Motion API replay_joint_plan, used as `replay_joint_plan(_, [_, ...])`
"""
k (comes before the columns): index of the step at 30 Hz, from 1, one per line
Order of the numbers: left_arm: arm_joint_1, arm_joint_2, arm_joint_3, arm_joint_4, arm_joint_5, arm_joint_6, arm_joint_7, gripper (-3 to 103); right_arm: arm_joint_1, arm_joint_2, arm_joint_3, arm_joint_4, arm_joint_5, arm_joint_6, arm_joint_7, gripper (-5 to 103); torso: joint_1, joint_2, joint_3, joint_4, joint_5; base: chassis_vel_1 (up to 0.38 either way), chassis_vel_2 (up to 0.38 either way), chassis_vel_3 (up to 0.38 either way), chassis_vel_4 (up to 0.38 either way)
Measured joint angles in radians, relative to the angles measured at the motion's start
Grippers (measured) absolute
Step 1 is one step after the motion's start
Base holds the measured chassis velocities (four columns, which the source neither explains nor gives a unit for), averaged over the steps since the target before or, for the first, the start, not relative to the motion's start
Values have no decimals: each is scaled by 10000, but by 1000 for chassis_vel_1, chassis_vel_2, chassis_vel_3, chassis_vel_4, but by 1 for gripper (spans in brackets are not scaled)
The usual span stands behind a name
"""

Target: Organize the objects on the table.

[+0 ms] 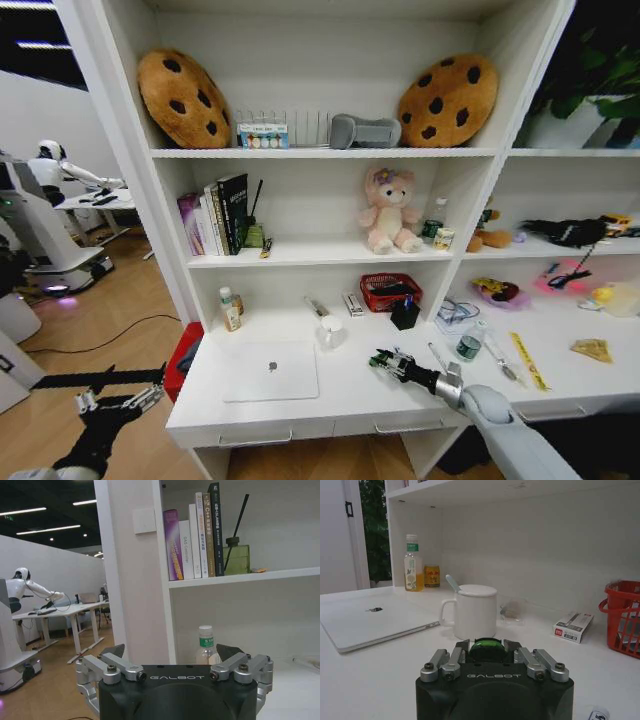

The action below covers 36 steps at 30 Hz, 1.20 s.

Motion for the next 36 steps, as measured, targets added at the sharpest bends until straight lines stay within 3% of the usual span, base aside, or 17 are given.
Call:
replay_joint_plan(18, [1,0,0,0,0,0,0,100,-245,-486,510,1217,722,-81,176,37,1,-2,0,0,1,0,0,0,0])
replay_joint_plan(28, [0,0,0,0,-1,0,0,100,249,-1166,770,3000,1920,-709,626,37,2,-1,0,1,0,0,0,0,0])
replay_joint_plan(36, [0,0,0,1,-1,0,0,100,1542,-1765,366,3197,2894,-1105,1033,37,2,-2,1,1,0,0,0,0,0])
